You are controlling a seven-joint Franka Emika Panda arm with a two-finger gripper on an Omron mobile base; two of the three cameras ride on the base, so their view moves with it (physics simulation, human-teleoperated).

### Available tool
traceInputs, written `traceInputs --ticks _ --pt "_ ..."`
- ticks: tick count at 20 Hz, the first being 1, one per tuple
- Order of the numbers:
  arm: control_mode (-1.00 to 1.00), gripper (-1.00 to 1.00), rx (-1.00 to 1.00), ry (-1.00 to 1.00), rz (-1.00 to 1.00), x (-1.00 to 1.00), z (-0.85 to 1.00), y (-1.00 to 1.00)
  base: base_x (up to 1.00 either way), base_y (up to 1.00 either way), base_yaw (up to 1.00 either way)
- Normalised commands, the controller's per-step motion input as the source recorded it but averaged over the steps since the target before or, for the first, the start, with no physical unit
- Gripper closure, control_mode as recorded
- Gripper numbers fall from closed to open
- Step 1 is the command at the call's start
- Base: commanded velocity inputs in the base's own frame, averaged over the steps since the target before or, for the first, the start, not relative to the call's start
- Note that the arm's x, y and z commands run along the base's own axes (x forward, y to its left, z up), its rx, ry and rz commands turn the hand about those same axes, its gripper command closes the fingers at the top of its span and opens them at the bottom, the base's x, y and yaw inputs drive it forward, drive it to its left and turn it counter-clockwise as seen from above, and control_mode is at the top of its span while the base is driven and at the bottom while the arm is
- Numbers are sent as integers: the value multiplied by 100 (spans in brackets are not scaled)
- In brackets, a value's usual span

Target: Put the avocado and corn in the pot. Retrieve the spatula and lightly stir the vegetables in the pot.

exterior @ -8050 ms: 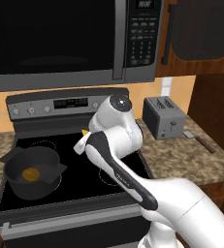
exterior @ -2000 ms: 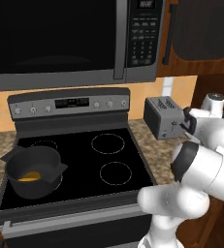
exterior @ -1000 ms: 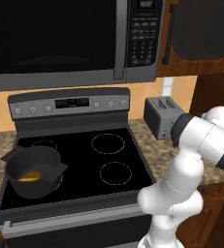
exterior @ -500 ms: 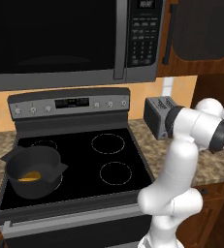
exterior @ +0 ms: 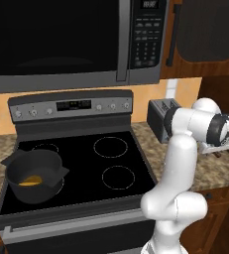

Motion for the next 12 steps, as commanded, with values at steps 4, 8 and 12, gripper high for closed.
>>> traceInputs --ticks 4,8,12 --pt "-100 -100 0 0 -6 11 -22 -7 0 0 0" --pt "-100 -100 0 0 -4 -1 -32 0 0 0 0" --pt "-100 100 0 0 -1 -25 -39 21 0 0 0"
